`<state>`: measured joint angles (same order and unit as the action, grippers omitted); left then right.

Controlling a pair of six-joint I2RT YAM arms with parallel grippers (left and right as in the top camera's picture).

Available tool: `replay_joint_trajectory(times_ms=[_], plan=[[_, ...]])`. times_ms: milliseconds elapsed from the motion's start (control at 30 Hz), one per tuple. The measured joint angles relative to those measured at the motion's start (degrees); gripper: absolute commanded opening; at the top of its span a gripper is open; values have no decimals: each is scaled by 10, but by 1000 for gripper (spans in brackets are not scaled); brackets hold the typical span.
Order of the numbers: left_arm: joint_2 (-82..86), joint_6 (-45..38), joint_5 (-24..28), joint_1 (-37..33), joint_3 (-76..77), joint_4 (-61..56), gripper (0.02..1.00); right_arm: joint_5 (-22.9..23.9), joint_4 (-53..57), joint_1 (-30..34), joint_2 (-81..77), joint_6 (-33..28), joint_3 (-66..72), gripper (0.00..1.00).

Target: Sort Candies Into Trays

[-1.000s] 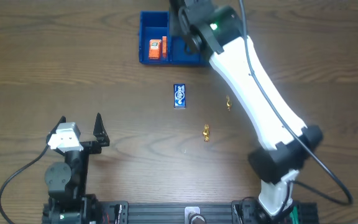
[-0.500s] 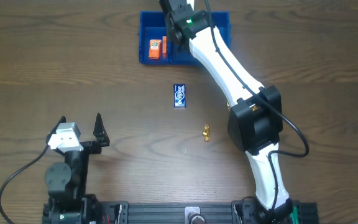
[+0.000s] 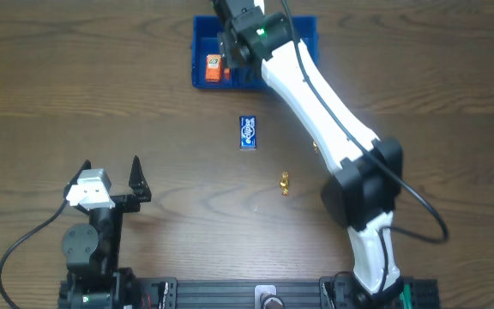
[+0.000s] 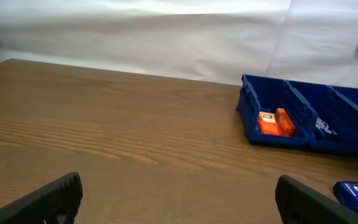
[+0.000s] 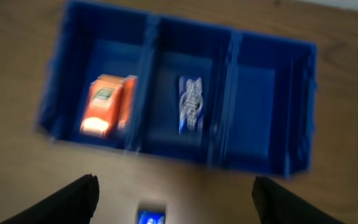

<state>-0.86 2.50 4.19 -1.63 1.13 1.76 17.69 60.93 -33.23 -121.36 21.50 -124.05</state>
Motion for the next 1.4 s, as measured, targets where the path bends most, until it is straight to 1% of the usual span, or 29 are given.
replay_joint_trajectory(times_ms=[67, 133, 200, 300, 400, 500, 633, 733, 900, 967, 1067, 1100, 1133, 1167, 1200, 1300, 1400], plan=[[0, 0, 0, 0, 0, 0, 996, -1, 68, -26, 43, 26, 1, 836], [0, 0, 0, 0, 0, 0, 998, -2, 108, -52, 80, 60, 21, 836], [0, 0, 0, 0, 0, 0, 998, -7, 111, -67, 95, 82, 53, 836], [0, 0, 0, 0, 0, 0, 998, -35, 39, -71, 94, 104, 174, 825], [0, 0, 0, 0, 0, 0, 998, -67, -63, -68, 64, 114, 301, 816], [0, 0, 0, 0, 0, 0, 996, -89, -109, -67, 41, 118, 370, 816], [0, 0, 0, 0, 0, 0, 998, -99, -132, -64, 23, 120, 376, 814], [0, 0, 0, 0, 0, 0, 998, -103, -142, -54, 12, 121, 376, 783], [0, 0, 0, 0, 0, 0, 998, -104, -151, -41, 4, 124, 376, 772], [0, 0, 0, 0, 0, 0, 998, -104, -158, -41, 3, 124, 376, 746], [0, 0, 0, 0, 0, 0, 998, -106, -165, -41, -7, 127, 376, 641], [0, 0, 0, 0, 0, 0, 998, -108, -169, -41, -9, 128, 375, 588], [0, 0, 0, 0, 0, 0, 998, -109, -169, -41, -9, 127, 375, 500], [0, 0, 0, 0, 0, 0, 998, -109, -170, -41, -9, 130, 375, 450], [0, 0, 0, 0, 0, 0, 998, -110, -170, -41, -9, 132, 375, 367], [0, 0, 0, 0, 0, 0, 998, -113, -170, -41, -9, 137, 375, 283], [0, 0, 0, 0, 0, 0, 998, -113, -169, -42, -9, 139, 374, 242]])
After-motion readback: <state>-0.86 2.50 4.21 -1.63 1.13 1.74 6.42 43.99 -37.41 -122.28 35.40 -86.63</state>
